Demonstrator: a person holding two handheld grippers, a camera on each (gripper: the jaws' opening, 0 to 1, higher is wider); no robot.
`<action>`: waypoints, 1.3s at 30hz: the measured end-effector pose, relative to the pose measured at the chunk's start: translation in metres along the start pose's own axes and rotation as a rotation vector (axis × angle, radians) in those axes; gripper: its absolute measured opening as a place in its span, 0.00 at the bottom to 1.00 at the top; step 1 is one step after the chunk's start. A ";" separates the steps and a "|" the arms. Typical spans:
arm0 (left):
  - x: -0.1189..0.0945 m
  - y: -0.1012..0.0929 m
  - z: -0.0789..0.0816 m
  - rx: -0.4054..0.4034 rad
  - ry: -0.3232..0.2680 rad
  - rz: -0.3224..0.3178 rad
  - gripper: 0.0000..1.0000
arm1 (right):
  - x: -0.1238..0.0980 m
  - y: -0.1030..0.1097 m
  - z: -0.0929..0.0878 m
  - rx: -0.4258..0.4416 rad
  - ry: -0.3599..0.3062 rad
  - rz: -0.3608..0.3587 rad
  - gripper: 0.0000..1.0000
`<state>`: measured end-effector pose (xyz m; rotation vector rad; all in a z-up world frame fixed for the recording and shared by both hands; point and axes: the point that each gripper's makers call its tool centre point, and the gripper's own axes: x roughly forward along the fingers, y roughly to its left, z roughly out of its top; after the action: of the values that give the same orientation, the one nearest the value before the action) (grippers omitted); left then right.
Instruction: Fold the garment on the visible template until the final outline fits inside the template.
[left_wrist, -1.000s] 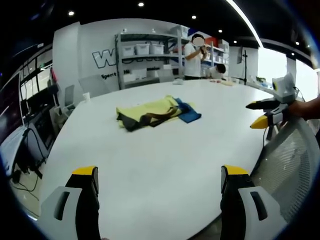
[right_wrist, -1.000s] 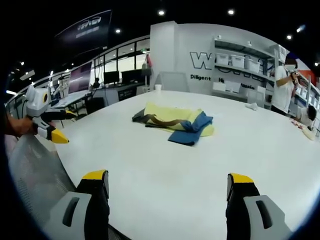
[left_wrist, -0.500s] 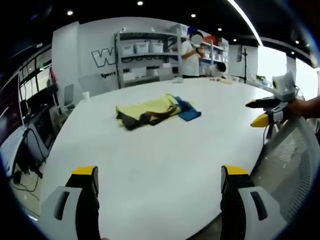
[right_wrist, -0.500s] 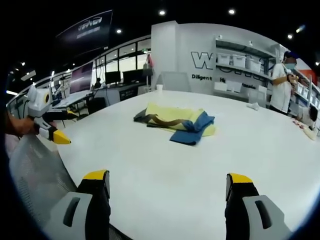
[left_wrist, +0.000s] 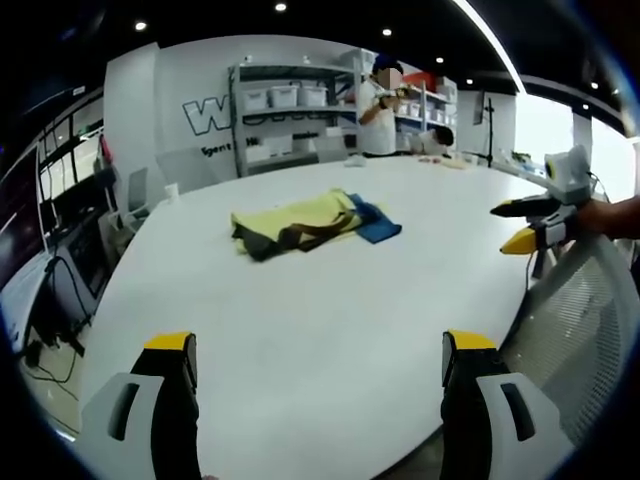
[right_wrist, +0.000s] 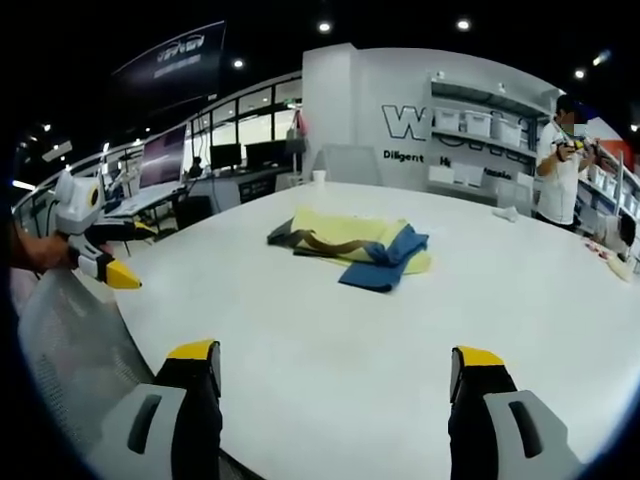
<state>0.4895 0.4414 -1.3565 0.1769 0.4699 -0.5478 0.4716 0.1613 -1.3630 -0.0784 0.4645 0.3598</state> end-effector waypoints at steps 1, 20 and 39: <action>0.000 0.000 0.000 0.000 -0.002 0.000 0.99 | 0.000 0.000 0.000 -0.002 0.000 0.001 0.94; 0.000 -0.001 -0.002 0.003 0.009 -0.003 0.99 | 0.001 0.006 -0.002 -0.017 0.011 0.026 0.92; 0.000 -0.001 0.000 0.026 0.021 -0.021 0.99 | 0.002 0.018 0.008 -0.079 0.002 0.097 0.97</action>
<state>0.4888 0.4401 -1.3572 0.2034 0.4858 -0.5732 0.4704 0.1803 -1.3567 -0.1336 0.4568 0.4736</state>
